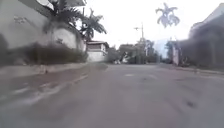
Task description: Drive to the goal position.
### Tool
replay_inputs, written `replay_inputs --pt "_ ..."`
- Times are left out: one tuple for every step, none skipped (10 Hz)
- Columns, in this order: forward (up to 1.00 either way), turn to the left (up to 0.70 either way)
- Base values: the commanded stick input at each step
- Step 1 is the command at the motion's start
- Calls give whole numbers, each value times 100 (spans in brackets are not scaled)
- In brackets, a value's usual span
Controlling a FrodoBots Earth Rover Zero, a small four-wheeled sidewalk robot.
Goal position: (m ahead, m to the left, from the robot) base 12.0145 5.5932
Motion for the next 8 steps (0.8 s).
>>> replay_inputs --pt "100 -18" --pt "100 -40" --pt "100 -40" --pt "100 -17" --pt "100 0" --pt "100 0" --pt "100 0" --pt "100 0"
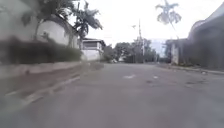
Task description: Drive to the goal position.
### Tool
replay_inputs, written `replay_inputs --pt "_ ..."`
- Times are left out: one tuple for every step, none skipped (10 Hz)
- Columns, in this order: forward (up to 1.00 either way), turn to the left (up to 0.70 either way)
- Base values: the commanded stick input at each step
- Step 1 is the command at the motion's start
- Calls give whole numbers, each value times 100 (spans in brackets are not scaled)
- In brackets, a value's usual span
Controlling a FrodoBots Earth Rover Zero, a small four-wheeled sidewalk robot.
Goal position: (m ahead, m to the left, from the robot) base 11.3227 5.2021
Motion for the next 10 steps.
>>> replay_inputs --pt "100 0" --pt "100 0" --pt "100 0" --pt "100 0" --pt "100 0" --pt "100 0" --pt "100 0" --pt "100 0" --pt "100 0" --pt "100 0"
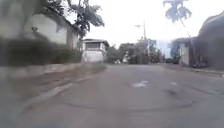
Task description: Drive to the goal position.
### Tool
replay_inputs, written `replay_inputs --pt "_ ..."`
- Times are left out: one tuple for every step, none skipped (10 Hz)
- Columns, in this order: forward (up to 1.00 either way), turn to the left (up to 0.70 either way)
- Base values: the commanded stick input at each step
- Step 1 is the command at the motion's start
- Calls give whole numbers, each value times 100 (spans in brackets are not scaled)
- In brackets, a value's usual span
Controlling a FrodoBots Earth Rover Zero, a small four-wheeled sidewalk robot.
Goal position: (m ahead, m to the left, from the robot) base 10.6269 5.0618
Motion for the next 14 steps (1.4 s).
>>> replay_inputs --pt "100 0" --pt "100 0" --pt "100 0" --pt "100 0" --pt "100 0" --pt "100 0" --pt "100 0" --pt "100 0" --pt "100 0" --pt "100 0" --pt "100 0" --pt "100 0" --pt "100 0" --pt "100 0"
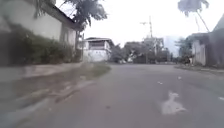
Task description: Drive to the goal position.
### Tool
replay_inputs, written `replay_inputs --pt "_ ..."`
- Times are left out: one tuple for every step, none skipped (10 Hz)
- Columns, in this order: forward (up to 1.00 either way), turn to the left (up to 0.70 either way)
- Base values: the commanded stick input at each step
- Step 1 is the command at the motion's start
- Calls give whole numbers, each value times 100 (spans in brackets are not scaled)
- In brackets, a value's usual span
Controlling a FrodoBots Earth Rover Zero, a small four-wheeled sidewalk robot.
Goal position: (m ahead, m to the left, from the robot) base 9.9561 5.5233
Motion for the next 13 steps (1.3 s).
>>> replay_inputs --pt "100 0" --pt "100 0" --pt "100 0" --pt "100 -1" --pt "100 -40" --pt "100 -40" --pt "100 -40" --pt "100 -40" --pt "100 -40" --pt "100 -40" --pt "100 -40" --pt "100 -24" --pt "100 0"
